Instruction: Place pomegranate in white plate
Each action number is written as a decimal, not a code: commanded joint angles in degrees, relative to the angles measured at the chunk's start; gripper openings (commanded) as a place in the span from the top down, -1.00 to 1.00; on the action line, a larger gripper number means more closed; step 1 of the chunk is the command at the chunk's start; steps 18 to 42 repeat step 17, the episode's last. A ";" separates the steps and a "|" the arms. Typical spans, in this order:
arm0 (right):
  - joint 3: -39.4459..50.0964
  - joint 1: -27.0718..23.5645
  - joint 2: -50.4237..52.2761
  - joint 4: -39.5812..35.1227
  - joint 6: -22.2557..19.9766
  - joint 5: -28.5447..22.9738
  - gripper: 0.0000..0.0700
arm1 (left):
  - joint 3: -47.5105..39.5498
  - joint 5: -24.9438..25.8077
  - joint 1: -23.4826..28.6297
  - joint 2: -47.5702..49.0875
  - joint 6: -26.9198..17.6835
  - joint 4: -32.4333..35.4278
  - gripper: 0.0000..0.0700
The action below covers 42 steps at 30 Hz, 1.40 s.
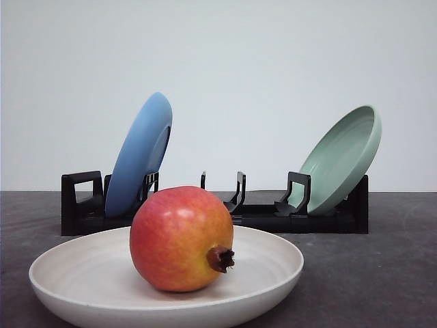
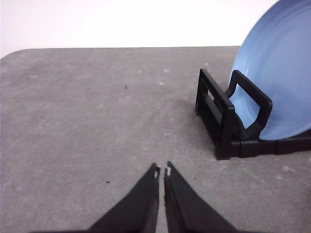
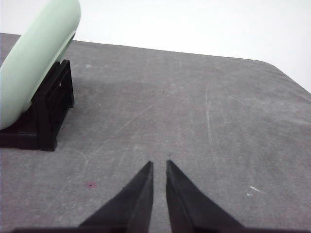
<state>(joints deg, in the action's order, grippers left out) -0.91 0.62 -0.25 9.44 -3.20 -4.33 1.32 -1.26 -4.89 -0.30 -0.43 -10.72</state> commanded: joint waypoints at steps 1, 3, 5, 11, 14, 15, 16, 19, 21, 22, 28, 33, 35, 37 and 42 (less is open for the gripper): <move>0.20 -0.11 0.04 -0.40 -0.45 -0.20 0.87 | -0.63 0.18 0.04 0.13 -0.33 0.00 1.00; 0.20 -0.11 0.04 -0.38 -0.44 -0.20 0.87 | -0.63 0.20 0.04 0.13 -0.33 0.00 1.00; 0.20 -0.11 0.04 -0.40 -0.44 -0.20 0.87 | -0.63 0.19 0.04 0.13 -0.33 0.00 1.00; 0.20 -0.11 0.04 -0.40 -0.45 -0.22 0.87 | -0.63 0.18 0.04 0.13 -0.33 0.00 1.00; 0.20 -0.11 0.04 -0.40 -0.44 -0.20 0.87 | -0.63 0.17 0.04 0.13 -0.33 0.00 1.00; 0.20 -0.11 0.04 -0.38 -0.44 -0.20 0.87 | -0.63 0.17 0.04 0.13 -0.33 0.00 1.00; 0.20 -0.11 0.04 -0.38 -0.45 -0.20 0.87 | -0.63 0.19 0.04 0.13 -0.33 0.00 1.00; 0.20 -0.11 0.04 -0.39 -0.46 -0.20 0.87 | -0.63 0.18 0.04 0.13 -0.33 0.00 1.00; 0.20 -0.11 0.04 -0.39 -0.46 -0.20 0.87 | -0.63 0.18 0.04 0.13 -0.33 0.00 1.00; 0.20 -0.11 0.04 -0.39 -0.46 -0.20 0.87 | -0.63 0.18 0.04 0.13 -0.33 0.00 1.00; 0.20 -0.11 0.04 -0.39 -0.46 -0.20 0.87 | -0.63 0.18 0.04 0.13 -0.33 0.00 1.00; 0.20 -0.11 0.04 -0.39 -0.46 -0.20 0.87 | -0.63 0.18 0.04 0.13 -0.33 0.00 1.00; 0.20 -0.11 0.04 -0.39 -0.46 -0.20 0.87 | -0.63 0.18 0.04 0.13 -0.33 0.00 1.00; 0.20 -0.11 0.04 -0.39 -0.46 -0.20 0.87 | -0.63 0.18 0.04 0.13 -0.33 0.00 1.00; 0.20 -0.11 0.04 -0.39 -0.46 -0.20 0.87 | -0.63 0.18 0.04 0.13 -0.33 0.00 1.00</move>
